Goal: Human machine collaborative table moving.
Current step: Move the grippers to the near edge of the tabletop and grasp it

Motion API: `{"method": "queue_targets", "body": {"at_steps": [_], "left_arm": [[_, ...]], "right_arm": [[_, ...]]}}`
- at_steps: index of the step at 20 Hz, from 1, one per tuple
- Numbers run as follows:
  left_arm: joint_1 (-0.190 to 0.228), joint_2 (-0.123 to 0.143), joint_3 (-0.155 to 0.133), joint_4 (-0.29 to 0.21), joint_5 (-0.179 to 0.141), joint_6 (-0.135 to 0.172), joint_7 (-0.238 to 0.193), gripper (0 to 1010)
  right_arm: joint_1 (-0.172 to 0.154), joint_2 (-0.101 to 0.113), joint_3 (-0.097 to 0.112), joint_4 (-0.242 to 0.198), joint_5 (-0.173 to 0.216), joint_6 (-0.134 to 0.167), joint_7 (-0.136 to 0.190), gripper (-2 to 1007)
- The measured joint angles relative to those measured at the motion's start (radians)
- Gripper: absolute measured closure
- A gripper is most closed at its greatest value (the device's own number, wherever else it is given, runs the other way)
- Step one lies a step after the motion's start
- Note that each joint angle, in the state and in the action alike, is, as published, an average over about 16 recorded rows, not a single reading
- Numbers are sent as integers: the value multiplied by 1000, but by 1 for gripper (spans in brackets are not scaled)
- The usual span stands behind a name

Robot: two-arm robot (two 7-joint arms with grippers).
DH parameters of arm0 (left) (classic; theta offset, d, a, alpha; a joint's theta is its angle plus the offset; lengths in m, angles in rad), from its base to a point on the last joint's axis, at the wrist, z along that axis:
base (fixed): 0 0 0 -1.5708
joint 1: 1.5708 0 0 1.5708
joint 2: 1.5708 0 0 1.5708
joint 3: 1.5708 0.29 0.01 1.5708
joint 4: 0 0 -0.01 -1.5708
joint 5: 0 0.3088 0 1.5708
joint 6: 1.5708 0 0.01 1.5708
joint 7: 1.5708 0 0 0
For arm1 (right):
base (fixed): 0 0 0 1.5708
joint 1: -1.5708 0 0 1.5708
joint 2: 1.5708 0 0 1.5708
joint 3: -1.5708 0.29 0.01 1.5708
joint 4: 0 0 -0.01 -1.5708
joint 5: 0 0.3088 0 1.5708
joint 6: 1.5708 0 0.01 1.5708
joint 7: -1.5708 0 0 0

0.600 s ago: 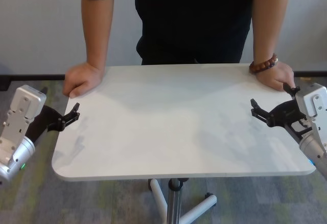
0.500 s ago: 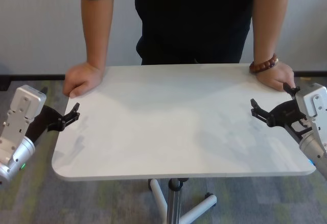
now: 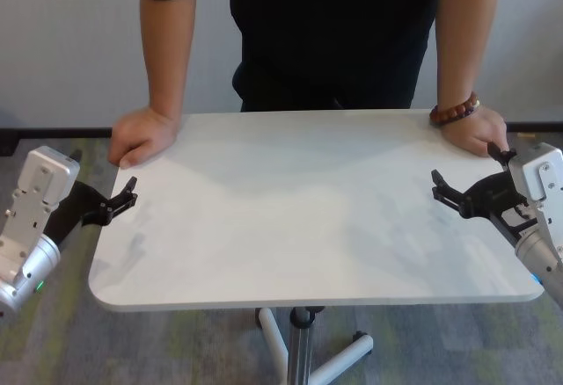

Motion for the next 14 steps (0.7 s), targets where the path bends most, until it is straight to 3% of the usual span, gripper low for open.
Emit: {"method": "queue_targets", "body": {"at_steps": [14], "left_arm": [[0,0,0,0,0,0,0,8]], "right_arm": [[0,0,0,0,0,0,0,0]]}}
